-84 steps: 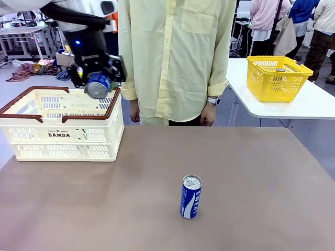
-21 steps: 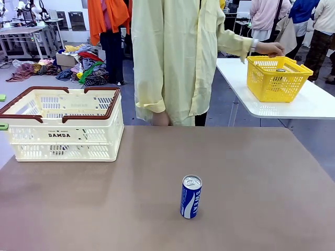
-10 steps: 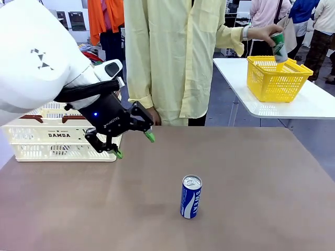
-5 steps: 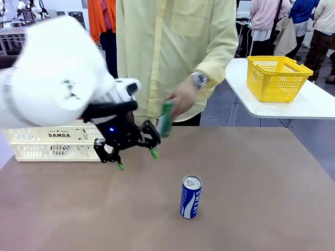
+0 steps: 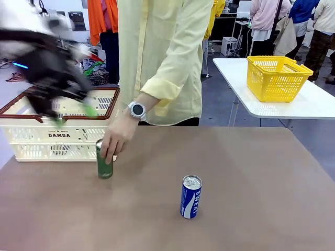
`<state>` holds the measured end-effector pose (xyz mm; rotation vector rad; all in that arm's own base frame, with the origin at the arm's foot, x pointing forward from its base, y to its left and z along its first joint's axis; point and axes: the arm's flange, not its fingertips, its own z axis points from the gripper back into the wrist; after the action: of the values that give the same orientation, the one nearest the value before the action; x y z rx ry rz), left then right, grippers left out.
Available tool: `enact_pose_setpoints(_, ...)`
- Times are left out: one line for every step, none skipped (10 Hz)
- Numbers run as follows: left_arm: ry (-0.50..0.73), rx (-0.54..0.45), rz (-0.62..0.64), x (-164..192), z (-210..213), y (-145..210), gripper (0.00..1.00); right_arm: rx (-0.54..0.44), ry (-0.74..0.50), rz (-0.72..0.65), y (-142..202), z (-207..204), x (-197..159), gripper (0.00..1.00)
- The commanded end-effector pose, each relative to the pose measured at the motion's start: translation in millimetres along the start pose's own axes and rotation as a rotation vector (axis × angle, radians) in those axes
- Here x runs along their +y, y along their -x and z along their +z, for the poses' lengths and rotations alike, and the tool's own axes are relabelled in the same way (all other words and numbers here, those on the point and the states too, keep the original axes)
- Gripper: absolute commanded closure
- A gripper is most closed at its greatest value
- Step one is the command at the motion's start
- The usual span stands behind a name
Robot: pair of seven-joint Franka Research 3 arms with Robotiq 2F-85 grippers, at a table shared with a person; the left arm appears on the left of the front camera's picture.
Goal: Place the drinks into the Shopping basket.
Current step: Pick up one drink and place it into the Shopping basket.
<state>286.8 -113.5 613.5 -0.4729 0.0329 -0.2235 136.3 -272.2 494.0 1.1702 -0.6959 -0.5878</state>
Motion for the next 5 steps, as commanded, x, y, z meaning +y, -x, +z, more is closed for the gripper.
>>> enact_pose_setpoints(0.056, -0.129, 0.191, 80, 97, 74, 0.00, -0.014, -0.020, 0.026, 0, 2, 1, 0.00)
enact_pose_setpoints(0.128, -0.213, 0.198, 102, 115, 93, 0.00, -0.014, -0.020, 0.026, 0, 2, 1, 0.00)
enact_pose_setpoints(0.166, -0.261, 0.220, 115, 119, 103, 0.00, -0.014, -0.020, 0.026, 0, 2, 1, 0.00)
enact_pose_setpoints(0.175, -0.283, 0.229, 126, 116, 105, 0.00, -0.014, -0.020, 0.026, 0, 2, 1, 0.00)
enact_pose_setpoints(0.195, -0.298, 0.228, 135, 114, 105, 0.00, -0.014, -0.020, 0.026, 0, 2, 1, 0.00)
